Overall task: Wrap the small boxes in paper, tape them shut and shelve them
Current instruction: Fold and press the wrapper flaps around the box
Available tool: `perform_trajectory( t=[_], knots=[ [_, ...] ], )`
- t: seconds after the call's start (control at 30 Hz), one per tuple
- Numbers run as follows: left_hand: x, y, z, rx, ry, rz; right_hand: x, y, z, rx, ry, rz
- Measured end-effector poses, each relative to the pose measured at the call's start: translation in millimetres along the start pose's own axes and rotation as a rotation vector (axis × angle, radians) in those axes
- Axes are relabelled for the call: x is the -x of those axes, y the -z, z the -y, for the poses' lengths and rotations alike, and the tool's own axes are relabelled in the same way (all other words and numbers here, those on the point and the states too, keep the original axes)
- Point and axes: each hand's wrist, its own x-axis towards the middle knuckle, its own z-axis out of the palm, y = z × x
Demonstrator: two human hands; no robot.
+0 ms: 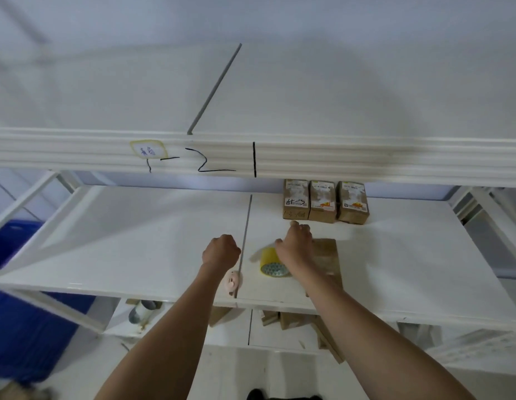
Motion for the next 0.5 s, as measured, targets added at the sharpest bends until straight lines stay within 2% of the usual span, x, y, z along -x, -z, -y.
perform_trajectory(
  t=[0.1, 0.27, 0.5],
  knots=[
    [2, -2, 25, -0.008, 0.106, 0.074, 7, -11, 15, 0.052, 0.055, 0.014],
    [8, -16, 42, 0.029, 0.158, 0.195, 14, -24, 28, 0.085, 0.105, 0.036],
    [8, -35, 43, 0.027, 0.136, 0.255, 19, -27, 25, 0.121, 0.104, 0.051]
  ],
)
